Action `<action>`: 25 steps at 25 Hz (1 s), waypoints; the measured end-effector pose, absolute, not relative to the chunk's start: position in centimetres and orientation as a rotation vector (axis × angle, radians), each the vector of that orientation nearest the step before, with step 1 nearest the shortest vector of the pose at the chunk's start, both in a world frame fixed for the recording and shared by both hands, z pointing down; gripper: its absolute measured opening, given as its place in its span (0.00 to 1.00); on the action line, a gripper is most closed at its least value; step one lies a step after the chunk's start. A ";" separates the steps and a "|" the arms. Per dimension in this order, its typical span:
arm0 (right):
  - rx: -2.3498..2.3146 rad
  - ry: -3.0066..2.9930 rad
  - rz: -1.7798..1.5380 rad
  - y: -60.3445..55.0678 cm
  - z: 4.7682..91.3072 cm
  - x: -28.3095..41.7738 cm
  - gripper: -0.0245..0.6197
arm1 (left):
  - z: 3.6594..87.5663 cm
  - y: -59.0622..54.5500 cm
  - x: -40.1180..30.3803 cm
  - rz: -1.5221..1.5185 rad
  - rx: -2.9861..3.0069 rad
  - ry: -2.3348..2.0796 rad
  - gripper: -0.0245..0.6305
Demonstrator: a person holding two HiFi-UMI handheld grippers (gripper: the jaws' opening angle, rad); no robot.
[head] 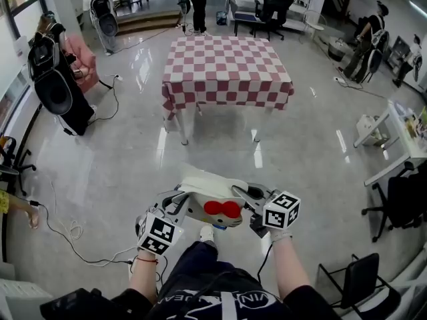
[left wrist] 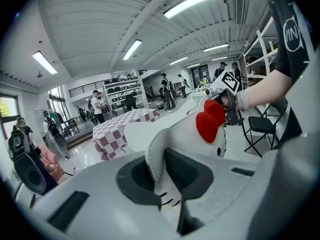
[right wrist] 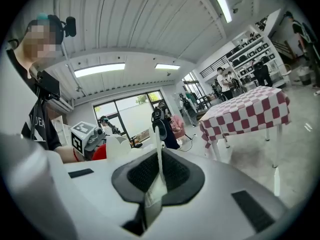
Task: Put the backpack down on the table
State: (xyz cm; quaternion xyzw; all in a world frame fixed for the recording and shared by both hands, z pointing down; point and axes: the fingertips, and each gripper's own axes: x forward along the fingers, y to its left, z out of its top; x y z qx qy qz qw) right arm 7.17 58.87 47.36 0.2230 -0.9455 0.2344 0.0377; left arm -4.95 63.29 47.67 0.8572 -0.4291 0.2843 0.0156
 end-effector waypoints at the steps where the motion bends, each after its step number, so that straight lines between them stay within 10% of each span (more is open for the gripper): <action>1: 0.691 -2.901 0.722 58.2 47.3 7.4 0.05 | 47.6 62.6 -4.8 0.885 2.671 -1.327 0.11; 25: 0.791 -2.875 0.661 39.7 46.3 4.8 0.05 | 46.8 43.5 -7.5 0.825 2.741 -1.299 0.11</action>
